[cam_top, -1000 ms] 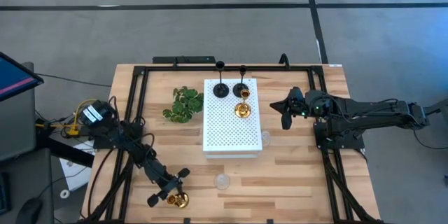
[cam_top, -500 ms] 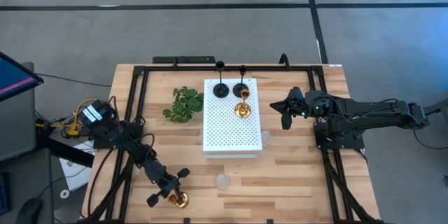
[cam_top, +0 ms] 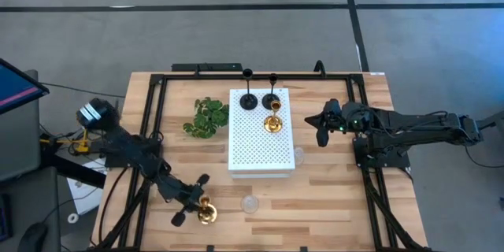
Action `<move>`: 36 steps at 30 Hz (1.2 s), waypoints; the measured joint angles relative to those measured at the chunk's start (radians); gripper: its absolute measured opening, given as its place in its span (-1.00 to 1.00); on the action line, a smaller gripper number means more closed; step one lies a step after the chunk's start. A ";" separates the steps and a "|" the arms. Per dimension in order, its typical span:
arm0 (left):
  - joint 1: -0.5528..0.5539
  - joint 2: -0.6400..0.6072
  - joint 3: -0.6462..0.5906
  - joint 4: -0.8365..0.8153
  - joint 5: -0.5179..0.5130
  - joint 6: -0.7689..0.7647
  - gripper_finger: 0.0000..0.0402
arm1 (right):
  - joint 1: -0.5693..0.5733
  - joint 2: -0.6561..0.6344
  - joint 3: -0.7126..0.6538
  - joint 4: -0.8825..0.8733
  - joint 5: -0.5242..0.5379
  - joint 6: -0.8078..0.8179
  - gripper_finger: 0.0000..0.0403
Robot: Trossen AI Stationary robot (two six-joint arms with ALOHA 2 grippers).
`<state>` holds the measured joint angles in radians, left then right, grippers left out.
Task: Pick & Place candle stick holders
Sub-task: Put the gold candle holder on the shelf aligned with the other gold candle holder
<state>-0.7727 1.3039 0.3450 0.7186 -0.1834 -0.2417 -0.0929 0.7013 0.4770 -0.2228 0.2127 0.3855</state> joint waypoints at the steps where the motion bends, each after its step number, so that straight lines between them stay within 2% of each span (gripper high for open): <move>1: 0.000 -0.045 0.000 -0.037 -0.027 -0.023 -0.93 | 0.001 0.000 0.000 -0.002 0.000 0.000 -1.00; 6: 0.001 -0.251 0.000 -0.187 -0.150 -0.059 -0.93 | 0.001 0.000 0.000 -0.003 -0.001 0.000 -1.00; 11: 0.001 -0.384 0.008 -0.263 -0.247 -0.090 -0.93 | 0.001 0.000 0.000 -0.005 -0.001 -0.002 -1.00; 16: 0.032 -0.414 0.126 -0.442 -0.365 -0.087 -0.93 | 0.001 0.000 0.000 -0.021 -0.001 -0.002 -1.00; 20: 0.104 -0.390 0.271 -0.612 -0.391 -0.069 -0.93 | 0.001 0.000 0.000 -0.062 -0.001 -0.002 -1.00; 25: 0.245 -0.372 0.439 -0.753 -0.392 0.039 -0.93 | 0.001 0.000 -0.017 -0.096 -0.001 -0.003 -1.00; 27: 0.319 -0.372 0.482 -0.762 -0.372 0.095 -0.93 | 0.001 0.000 -0.023 -0.105 -0.001 -0.003 -1.00; 31: 0.495 -0.372 0.529 -0.763 -0.253 0.153 -0.93 | 0.001 0.000 -0.024 -0.144 -0.002 -0.012 -1.00; 36: 0.703 -0.320 0.537 -0.749 -0.069 0.123 -0.93 | 0.001 0.000 -0.024 -0.140 -0.001 -0.090 -1.00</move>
<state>-0.0697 0.9836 0.8822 -0.0303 -0.2524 -0.1184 -0.0921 0.7013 0.4530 -0.3625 0.2113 0.2951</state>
